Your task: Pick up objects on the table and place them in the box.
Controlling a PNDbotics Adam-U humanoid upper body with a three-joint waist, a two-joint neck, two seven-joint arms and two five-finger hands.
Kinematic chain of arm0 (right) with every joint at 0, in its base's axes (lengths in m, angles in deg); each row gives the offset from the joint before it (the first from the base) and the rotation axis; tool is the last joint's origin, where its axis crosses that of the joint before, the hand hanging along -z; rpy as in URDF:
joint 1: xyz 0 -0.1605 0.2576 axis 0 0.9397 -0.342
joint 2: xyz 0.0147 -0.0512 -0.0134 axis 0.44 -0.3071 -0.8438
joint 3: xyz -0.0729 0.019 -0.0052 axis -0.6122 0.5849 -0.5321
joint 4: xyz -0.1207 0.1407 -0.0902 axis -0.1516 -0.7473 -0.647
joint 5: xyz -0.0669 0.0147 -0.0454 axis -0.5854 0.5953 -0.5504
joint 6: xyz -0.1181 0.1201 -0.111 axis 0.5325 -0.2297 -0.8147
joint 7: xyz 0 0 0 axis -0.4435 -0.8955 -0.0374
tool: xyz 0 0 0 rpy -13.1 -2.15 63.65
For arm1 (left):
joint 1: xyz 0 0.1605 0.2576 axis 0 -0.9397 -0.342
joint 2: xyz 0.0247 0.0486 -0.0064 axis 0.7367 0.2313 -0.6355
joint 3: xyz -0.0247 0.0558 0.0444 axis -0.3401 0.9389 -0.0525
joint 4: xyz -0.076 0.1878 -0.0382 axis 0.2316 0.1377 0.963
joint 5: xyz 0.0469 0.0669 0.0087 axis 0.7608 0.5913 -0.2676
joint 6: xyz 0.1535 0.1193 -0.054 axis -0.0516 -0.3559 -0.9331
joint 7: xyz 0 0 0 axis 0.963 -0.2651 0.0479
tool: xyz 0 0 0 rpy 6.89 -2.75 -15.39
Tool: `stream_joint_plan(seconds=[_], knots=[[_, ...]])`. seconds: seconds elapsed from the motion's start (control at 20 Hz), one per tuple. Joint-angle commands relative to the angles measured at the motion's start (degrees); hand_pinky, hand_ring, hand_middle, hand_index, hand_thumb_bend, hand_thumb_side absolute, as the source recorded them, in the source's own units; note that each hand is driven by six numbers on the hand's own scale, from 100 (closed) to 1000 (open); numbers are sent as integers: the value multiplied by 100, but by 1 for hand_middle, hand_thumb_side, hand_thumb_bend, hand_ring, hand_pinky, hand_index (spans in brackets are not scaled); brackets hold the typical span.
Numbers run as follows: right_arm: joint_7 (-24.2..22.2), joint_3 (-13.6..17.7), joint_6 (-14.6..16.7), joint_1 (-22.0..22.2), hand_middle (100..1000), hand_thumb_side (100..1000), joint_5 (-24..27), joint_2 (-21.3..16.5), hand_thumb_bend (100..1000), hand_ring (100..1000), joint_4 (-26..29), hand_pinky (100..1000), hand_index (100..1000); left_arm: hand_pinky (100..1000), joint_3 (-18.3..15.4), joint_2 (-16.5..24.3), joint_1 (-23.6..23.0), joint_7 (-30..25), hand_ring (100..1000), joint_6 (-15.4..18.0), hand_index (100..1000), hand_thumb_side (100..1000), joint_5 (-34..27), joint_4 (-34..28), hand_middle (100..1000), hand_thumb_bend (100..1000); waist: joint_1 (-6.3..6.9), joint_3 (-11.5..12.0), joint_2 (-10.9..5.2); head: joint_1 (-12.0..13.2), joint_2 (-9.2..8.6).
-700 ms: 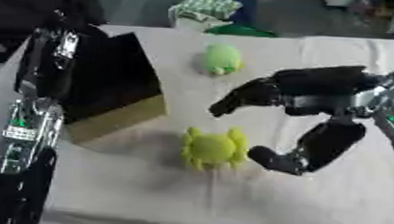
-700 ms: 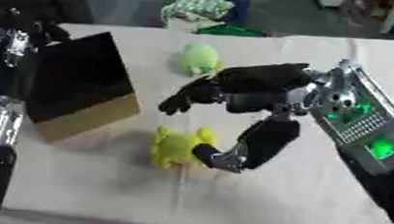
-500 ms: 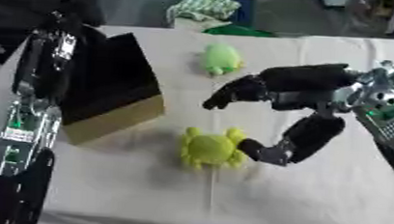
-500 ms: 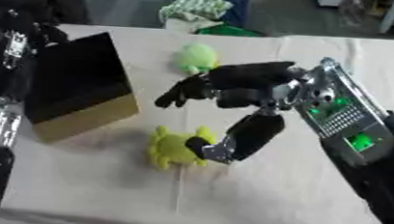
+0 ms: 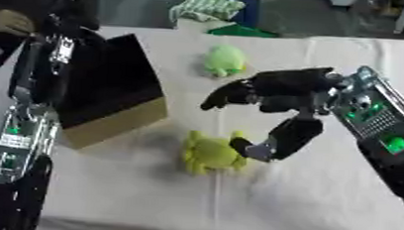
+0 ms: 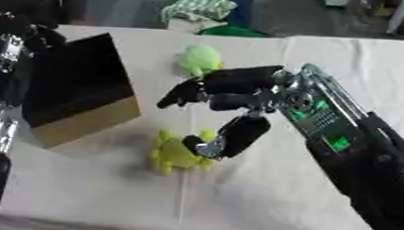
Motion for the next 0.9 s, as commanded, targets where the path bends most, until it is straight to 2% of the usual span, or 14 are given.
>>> stream_joint_plan(seconds=[0.05, 0.35, 0.9], knots=[[-14, -17, 241, -107, 944, 624, -459, 111, 100, 888, -211, 890, 1000, 609, 18, 44, 63, -36, 572, 1, 812, 628, -7, -76, 588, 211, 0, 36, -58, -41, 24], [265, 34, 558, -58, 946, 653, -1246, 330, 100, 887, -958, 887, 1000, 608, 25, 20, 83, -49, 568, -5, 812, 628, -10, -79, 587, 211, 16, 121, -34, -68, 9], [650, 55, 930, 95, 948, 746, -2122, 569, 100, 885, -1783, 881, 1000, 608, 9, 12, 78, -43, 565, -9, 812, 629, -10, -78, 587, 211, 30, 131, -10, -39, 34]])
